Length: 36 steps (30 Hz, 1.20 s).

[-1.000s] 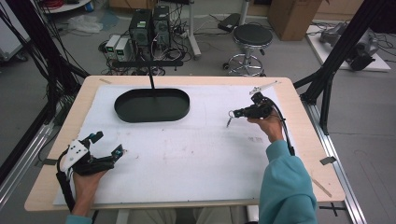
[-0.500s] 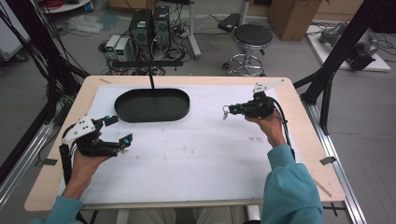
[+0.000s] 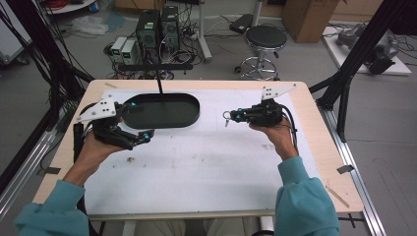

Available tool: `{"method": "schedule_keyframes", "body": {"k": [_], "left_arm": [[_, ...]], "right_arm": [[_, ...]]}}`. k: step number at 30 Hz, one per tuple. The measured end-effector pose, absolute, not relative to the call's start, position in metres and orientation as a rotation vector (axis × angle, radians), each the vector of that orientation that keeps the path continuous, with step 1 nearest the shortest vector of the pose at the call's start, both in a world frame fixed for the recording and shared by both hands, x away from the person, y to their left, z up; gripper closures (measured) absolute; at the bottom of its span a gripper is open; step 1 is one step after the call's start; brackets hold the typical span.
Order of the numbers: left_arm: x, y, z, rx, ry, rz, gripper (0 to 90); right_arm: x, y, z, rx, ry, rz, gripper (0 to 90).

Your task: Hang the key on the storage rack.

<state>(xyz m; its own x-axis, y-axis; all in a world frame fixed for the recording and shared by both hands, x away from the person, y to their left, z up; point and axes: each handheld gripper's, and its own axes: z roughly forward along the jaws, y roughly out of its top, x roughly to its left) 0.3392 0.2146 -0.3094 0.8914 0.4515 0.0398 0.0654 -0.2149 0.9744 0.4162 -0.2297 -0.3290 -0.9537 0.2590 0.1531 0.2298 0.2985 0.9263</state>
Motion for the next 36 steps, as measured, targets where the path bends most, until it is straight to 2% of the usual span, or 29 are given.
{"method": "schedule_keyframes", "body": {"k": [16,29,34,36], "left_arm": [[0.357,0.181,-0.306,1.868,0.297,0.248,10.0],[0.361,0.158,-0.303,1.879,0.230,0.190,13.2],[0.362,0.151,-0.303,1.876,0.197,0.158,21.5],[0.362,0.147,-0.302,1.874,0.192,0.142,22.3]], "right_arm": [[0.401,-0.184,-0.317,0.235,2.551,1.844,89.0],[0.391,-0.158,-0.315,0.106,2.576,1.876,89.0],[0.389,-0.154,-0.317,0.103,2.572,1.903,89.0],[0.389,-0.152,-0.318,0.093,2.578,1.905,89.0]]}}
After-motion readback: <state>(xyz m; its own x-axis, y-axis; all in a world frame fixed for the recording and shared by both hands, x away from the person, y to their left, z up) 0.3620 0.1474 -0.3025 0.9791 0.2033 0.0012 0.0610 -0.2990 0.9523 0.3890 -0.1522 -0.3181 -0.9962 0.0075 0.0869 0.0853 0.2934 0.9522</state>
